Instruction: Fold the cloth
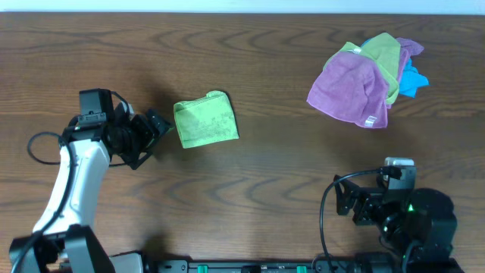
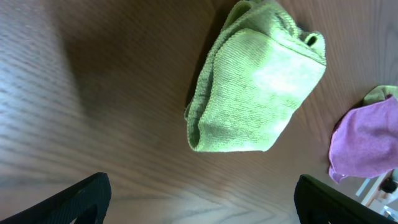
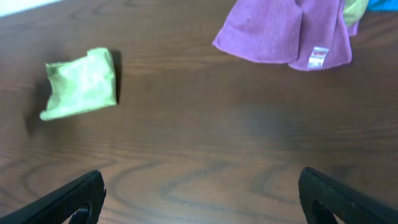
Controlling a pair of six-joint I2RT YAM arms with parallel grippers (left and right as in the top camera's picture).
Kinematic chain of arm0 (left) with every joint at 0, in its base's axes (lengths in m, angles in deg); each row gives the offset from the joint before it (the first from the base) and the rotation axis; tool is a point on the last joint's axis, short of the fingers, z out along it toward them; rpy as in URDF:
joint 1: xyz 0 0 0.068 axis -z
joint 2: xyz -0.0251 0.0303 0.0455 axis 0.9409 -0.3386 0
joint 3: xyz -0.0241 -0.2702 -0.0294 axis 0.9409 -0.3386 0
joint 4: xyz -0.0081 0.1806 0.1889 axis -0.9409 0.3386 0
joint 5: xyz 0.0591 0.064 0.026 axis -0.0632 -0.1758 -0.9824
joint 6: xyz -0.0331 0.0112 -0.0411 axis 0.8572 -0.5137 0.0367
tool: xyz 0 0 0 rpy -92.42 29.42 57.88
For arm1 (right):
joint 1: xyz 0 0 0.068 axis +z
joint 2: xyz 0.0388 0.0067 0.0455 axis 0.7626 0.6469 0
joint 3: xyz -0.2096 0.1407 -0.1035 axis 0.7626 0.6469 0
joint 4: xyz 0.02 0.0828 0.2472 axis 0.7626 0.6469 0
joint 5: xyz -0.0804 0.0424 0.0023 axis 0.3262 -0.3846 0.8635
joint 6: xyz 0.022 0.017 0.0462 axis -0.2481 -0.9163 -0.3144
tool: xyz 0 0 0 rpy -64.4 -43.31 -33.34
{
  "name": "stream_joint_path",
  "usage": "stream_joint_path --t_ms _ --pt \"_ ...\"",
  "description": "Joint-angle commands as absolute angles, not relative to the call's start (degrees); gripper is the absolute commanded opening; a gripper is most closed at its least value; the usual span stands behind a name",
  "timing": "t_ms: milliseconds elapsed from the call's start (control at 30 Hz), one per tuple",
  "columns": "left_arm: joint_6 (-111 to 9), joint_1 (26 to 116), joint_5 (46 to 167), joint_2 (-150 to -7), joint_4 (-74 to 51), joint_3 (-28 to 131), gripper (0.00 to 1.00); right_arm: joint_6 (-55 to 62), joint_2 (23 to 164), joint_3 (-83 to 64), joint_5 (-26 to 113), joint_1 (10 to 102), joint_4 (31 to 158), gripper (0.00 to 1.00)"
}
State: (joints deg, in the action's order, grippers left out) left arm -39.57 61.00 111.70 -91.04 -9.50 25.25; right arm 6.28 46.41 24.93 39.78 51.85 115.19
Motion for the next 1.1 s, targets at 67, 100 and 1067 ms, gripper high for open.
stream_joint_path --t_ms 67,100,1067 --pt "-38.89 60.91 114.78 -95.48 -11.38 24.26 0.95 4.38 46.06 25.30 38.95 51.50 115.08 0.99" --pt "-38.67 60.91 114.80 -96.36 -11.70 24.26 0.95 4.40 46.06 25.30 38.97 51.50 115.08 0.99" --pt "-34.60 68.30 118.08 -109.54 -26.81 24.26 0.95 4.42 46.06 25.30 39.01 51.50 115.61 0.99"
